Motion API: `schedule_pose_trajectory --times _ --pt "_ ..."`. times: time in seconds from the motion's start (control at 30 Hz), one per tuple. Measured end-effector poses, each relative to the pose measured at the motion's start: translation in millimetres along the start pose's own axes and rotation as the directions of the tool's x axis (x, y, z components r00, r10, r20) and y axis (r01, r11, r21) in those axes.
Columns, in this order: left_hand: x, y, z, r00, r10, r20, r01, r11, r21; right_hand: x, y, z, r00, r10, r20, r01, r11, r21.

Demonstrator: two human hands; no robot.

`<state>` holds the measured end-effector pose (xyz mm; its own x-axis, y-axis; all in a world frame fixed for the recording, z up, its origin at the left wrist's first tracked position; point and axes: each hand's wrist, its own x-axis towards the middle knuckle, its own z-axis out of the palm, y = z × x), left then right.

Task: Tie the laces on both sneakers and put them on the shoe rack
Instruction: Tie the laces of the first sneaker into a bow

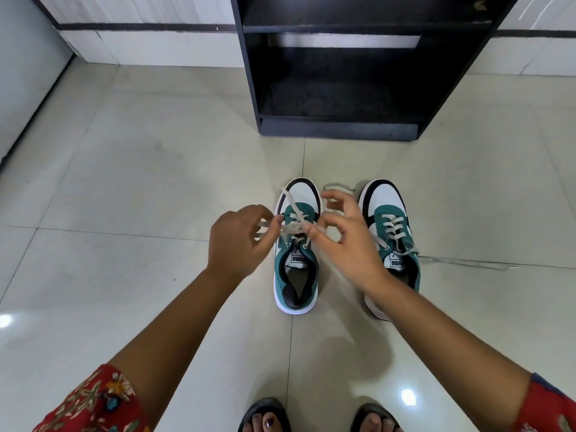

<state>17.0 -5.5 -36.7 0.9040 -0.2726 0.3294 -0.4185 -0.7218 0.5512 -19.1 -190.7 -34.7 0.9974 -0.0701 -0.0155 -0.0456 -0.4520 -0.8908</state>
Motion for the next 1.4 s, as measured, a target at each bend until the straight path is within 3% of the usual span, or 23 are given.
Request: schedule_pose_trajectory --times 0.07,0.13,0.2,0.23,0.27,0.33,0.43,0.5,0.57,0.63,0.73,0.9,0.97,1.03,1.13,1.27,1.4 --pt "-0.7 -8.9 -1.5 0.985 -0.173 0.005 0.173 0.979 -0.108 6.1 -0.9 -17.1 0.985 0.156 -0.068 -0.133 0.954 0.269" --pt "-0.2 -16.3 -1.3 0.955 -0.296 -0.006 0.289 0.937 -0.195 10.6 -1.1 -33.0 0.960 0.263 -0.093 -0.216 0.912 0.348" --pt "-0.3 -21.4 -1.9 0.910 -0.411 -0.057 0.391 0.895 -0.217 11.8 -1.5 -46.0 0.950 0.301 -0.087 -0.285 0.945 0.159" --pt "-1.1 -24.9 -2.2 0.888 -0.452 -0.083 0.434 0.884 -0.174 12.0 -1.0 -51.7 0.947 0.311 -0.083 -0.315 0.948 -0.043" --pt "-2.5 -29.8 -2.5 0.876 -0.473 -0.093 0.466 0.880 -0.089 11.4 -1.2 -56.4 0.945 0.319 -0.069 -0.325 0.902 -0.285" --pt "-7.4 -42.8 -1.7 0.886 -0.463 -0.003 0.459 0.877 0.144 8.6 -3.2 -59.6 0.913 0.406 0.048 -0.278 0.701 -0.656" --pt "-21.1 -56.9 6.9 0.853 -0.415 0.318 0.284 0.878 0.384 1.7 -2.2 -45.7 0.782 0.578 0.231 -0.088 0.470 -0.878" --pt "-27.6 -55.3 14.0 0.853 -0.336 0.400 0.241 0.932 0.270 -2.3 -0.9 -34.9 0.769 0.577 0.276 0.012 0.418 -0.908" --pt "-27.2 -43.1 17.2 0.882 -0.239 0.406 0.246 0.969 0.036 -3.2 -0.6 -28.7 0.831 0.480 0.281 0.059 0.426 -0.903" --pt "-24.3 -32.4 18.5 0.893 -0.162 0.420 0.218 0.972 -0.089 -3.2 0.7 -21.3 0.907 0.323 0.270 0.064 0.528 -0.847" --pt "-20.0 -27.5 21.3 0.912 -0.098 0.399 0.157 0.980 -0.119 -4.0 2.2 -3.4 0.945 0.220 0.243 -0.025 0.787 -0.616" --pt "-19.6 -26.5 20.9 0.922 -0.131 0.364 0.183 0.977 -0.112 -4.6 12.3 7.3 0.960 0.223 0.169 -0.134 0.896 -0.424" --pt "-21.2 -28.0 17.2 0.924 -0.214 0.317 0.241 0.970 -0.046 -2.6 15.2 -5.3 0.943 0.289 0.163 -0.197 0.882 -0.428" --pt "-24.0 -32.1 13.4 0.913 -0.308 0.269 0.312 0.950 0.029 -0.4 18.7 -20.2 0.925 0.339 0.173 -0.171 0.777 -0.606" --pt "-27.3 -34.8 13.4 0.906 -0.312 0.285 0.303 0.950 0.076 -0.2 21.3 -25.3 0.906 0.369 0.207 -0.096 0.656 -0.749" --pt "-23.2 -22.2 19.8 0.874 -0.235 0.424 0.278 0.960 -0.040 -2.7 19.2 -1.9 0.937 0.204 0.283 0.019 0.781 -0.625" --pt "-17.6 -23.0 21.1 0.907 -0.172 0.385 0.209 0.976 -0.057 -3.0 19.0 6.0 0.974 0.132 0.185 -0.014 0.848 -0.530"
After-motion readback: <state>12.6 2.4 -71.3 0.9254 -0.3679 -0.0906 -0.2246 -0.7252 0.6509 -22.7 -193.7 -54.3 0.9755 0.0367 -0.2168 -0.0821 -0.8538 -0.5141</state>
